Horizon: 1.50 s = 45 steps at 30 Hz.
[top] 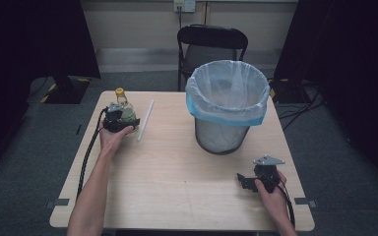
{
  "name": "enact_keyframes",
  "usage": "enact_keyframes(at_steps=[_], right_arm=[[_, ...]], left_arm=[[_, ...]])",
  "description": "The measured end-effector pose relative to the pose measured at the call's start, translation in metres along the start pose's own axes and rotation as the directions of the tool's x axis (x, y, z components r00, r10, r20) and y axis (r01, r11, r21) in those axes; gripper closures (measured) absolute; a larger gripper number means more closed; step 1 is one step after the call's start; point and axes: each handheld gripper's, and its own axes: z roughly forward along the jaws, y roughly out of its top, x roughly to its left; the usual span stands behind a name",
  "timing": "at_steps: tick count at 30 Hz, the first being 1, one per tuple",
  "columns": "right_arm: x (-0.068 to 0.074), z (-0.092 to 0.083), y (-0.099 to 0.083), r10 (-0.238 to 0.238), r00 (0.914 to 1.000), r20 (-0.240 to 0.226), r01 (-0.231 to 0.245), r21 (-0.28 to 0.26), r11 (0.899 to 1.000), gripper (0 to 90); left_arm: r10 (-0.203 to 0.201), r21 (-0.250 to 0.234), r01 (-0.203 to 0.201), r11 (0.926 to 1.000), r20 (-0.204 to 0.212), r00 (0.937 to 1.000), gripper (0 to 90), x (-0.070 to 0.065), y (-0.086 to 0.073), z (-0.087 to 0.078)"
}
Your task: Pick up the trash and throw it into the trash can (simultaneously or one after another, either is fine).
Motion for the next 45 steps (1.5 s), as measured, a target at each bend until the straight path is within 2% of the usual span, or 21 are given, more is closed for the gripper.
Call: enact_keyframes(at_steps=[6, 10, 16, 19, 21, 26, 29, 33, 34, 45], right_arm=[[0.000, 0.000, 0.000, 0.000, 1.0000, 0.000, 0.000, 0.000, 1.000, 8.5], [0.000, 0.000, 0.000, 0.000, 1.0000, 0.000, 0.000, 0.000, 1.000, 8.5], [0.000, 0.000, 0.000, 0.000, 1.0000, 0.000, 0.000, 0.000, 1.000, 8.5], [0.000, 0.000, 0.000, 0.000, 1.0000, 0.000, 0.000, 0.000, 1.000, 8.5], [0.000, 0.000, 0.000, 0.000, 1.0000, 0.000, 0.000, 0.000, 1.000, 8.5], [0.000, 0.000, 0.000, 0.001, 1.0000, 0.000, -0.001, 0.000, 1.000, 8.5], [0.000, 0.000, 0.000, 0.000, 1.0000, -0.001, 0.000, 0.000, 1.000, 8.6], [0.000, 0.000, 0.000, 0.000, 1.0000, 0.000, 0.000, 0.000, 1.000, 8.5], [0.000, 0.000, 0.000, 0.000, 1.0000, 0.000, 0.000, 0.000, 1.000, 8.5], [0.000, 0.000, 0.000, 0.000, 1.0000, 0.000, 0.000, 0.000, 1.000, 8.6]], left_arm=[[-0.014, 0.003, 0.014, 0.9999, 0.008, 0.9999, 28.1, 0.000, 0.001, -0.002], [-0.009, -0.017, 0.009, 0.9998, 0.006, 0.9999, 28.1, -0.001, 0.004, -0.005], [-0.011, -0.013, 0.011, 0.9999, 0.004, 0.9999, 28.2, 0.001, 0.008, -0.015], [-0.017, -0.028, 0.017, 0.9995, 0.012, 0.9998, 28.2, 0.000, 0.011, -0.021], [-0.041, -0.046, 0.043, 0.9980, 0.032, 0.9986, 28.2, -0.003, 0.015, -0.026], [-0.037, -0.046, 0.039, 0.9982, 0.038, 0.9986, 28.2, -0.006, 0.019, -0.033], [-0.055, -0.065, 0.059, 0.9961, 0.065, 0.9964, 28.2, -0.009, 0.023, -0.040], [-0.051, -0.079, 0.057, 0.9952, 0.074, 0.9959, 28.2, -0.011, 0.027, -0.046], [-0.060, -0.090, 0.068, 0.9936, 0.089, 0.9942, 28.2, -0.012, 0.028, -0.049], [-0.035, -0.129, 0.053, 0.9903, 0.139, 0.9897, 28.2, -0.024, 0.038, -0.065]])
